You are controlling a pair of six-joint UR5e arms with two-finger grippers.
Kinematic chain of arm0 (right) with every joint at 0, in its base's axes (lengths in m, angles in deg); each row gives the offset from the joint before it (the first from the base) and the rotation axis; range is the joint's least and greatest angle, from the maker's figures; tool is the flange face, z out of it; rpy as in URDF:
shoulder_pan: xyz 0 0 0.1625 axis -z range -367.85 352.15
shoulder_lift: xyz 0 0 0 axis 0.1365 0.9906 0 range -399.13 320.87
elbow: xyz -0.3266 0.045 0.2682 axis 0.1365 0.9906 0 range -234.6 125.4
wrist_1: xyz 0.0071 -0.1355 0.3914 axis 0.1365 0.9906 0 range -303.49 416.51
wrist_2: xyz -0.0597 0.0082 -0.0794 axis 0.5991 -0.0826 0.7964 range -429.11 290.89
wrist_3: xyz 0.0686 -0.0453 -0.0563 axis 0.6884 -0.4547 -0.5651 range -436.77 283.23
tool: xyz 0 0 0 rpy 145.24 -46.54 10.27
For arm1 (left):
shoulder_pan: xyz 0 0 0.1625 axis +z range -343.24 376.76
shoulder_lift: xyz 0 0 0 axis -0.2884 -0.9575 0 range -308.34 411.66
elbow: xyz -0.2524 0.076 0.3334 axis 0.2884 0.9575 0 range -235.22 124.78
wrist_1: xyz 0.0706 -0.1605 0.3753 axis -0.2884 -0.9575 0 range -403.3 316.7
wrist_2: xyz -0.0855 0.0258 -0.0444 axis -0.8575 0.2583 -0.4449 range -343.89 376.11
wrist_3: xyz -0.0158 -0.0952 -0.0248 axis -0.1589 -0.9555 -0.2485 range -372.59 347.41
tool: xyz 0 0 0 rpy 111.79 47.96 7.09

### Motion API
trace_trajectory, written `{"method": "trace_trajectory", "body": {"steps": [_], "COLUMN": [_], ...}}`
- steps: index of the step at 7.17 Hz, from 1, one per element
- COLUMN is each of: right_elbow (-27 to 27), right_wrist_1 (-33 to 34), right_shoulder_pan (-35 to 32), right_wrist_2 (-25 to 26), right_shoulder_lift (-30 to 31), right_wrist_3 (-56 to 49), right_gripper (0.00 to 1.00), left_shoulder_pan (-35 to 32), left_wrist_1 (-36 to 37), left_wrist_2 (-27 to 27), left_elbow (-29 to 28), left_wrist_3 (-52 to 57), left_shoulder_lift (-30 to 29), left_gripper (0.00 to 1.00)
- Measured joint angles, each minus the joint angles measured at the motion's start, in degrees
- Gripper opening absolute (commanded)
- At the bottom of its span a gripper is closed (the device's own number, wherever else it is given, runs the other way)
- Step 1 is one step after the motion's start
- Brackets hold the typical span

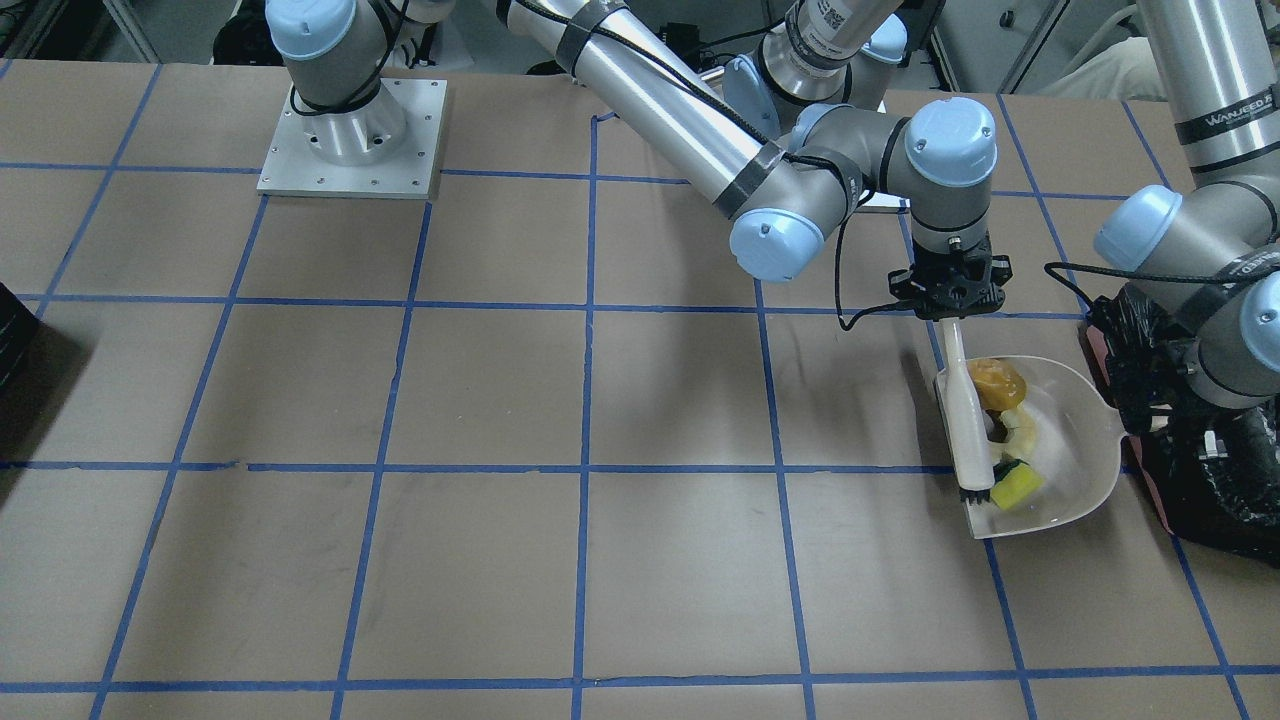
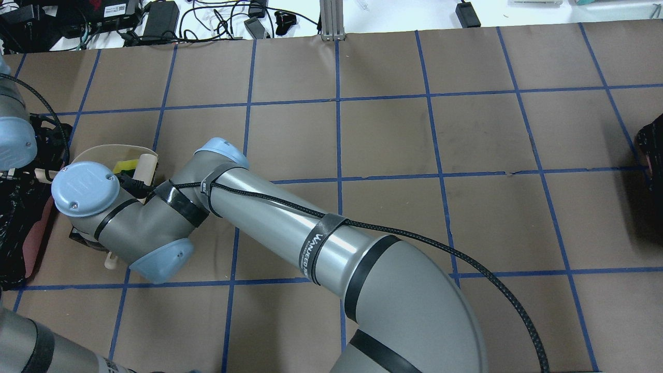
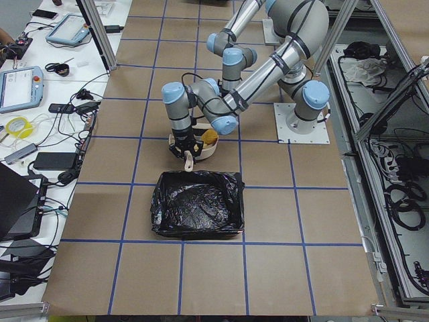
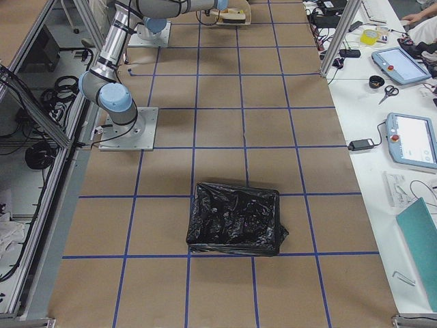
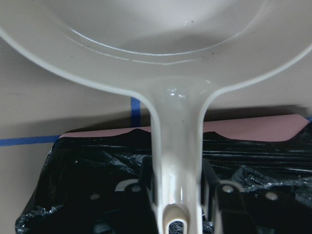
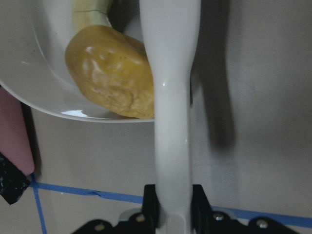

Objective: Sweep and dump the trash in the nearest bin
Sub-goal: 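Sweep the sponge, apple ring and roll into the dustpan with the brush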

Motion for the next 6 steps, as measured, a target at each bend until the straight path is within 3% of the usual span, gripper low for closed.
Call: {"method": "trace_trajectory", "body": {"steps": [4,6], "right_elbow": [2.1,1.9], "right_wrist_1": [4.4,3.3], "right_shoulder_pan": [-1.2,-0.9], "right_wrist_2": [-1.9,-2.7], "right_shoulder_lift": [-2.2,-0.8], "right_wrist_3": [2.8,2.3], "right_gripper": [0.14,0.14], "left_shoulder_pan": [0.0,0.0], "left_wrist_1": [0.0,0.1], "left_wrist_2": [-0.1,-0.2], "left_elbow": [0.0,0.0], "left_wrist_3": [0.1,0.1], "left_shoulder_lift": [0.0,0.0], "left_gripper": [0.00,0.00]}}
